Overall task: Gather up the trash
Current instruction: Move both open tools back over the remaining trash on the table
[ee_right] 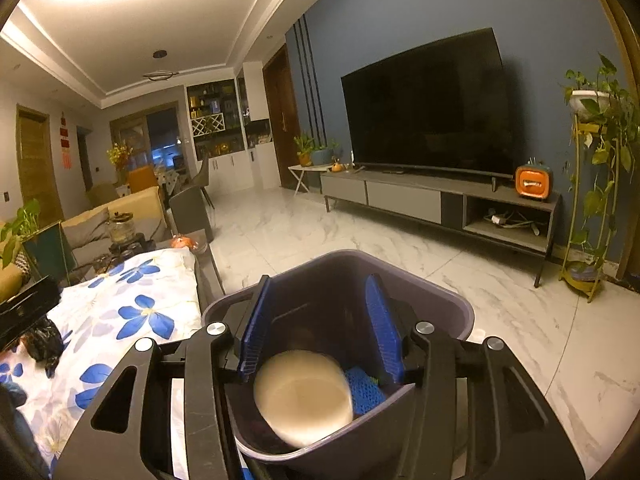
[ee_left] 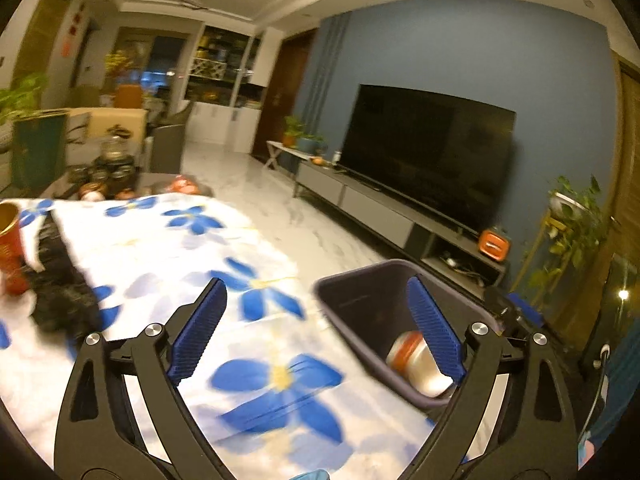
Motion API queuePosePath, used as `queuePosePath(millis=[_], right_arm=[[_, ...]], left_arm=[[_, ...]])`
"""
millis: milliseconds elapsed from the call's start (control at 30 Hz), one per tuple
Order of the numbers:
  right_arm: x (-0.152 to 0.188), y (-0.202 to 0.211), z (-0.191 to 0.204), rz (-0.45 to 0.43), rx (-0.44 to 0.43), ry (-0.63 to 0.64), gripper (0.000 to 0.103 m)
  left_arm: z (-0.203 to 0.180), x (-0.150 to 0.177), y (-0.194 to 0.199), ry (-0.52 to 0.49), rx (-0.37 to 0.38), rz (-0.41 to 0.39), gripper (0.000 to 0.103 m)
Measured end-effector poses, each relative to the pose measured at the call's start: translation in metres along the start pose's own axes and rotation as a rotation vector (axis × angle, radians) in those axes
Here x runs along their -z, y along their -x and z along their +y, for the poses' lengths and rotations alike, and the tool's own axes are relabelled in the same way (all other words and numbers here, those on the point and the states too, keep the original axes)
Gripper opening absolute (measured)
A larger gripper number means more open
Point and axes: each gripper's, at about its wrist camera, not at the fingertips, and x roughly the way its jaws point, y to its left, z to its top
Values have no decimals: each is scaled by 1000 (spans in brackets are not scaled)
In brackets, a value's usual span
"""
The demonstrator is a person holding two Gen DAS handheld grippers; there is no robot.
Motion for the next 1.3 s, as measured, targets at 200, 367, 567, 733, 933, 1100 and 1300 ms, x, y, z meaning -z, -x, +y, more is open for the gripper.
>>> queuePosePath(millis=[200,367,567,733,933,1100,1300], right_arm=[[-2,12,0,-15,-8,-13,60],[-3,28,8,-36,-22,2,73],[1,42,18,-36,-44,10,78],[2,54,30,-36,-76,17,80],[6,64,51,-30,-126,43,81],[10,68,73,-23,-167,65,81],[17,67,104,4,-232,83,81]], left_arm=[[24,6,30,9,-156,-2,91],[36,9,48,8,-260,5,93],[42,9,68,12,-311,2,94],[48,10,91,7,-361,-23,94],[64,10,118,23,-409,-43,94],[84,14,139,29,-475,-56,94],[111,18,164,60,-541,-69,94]])
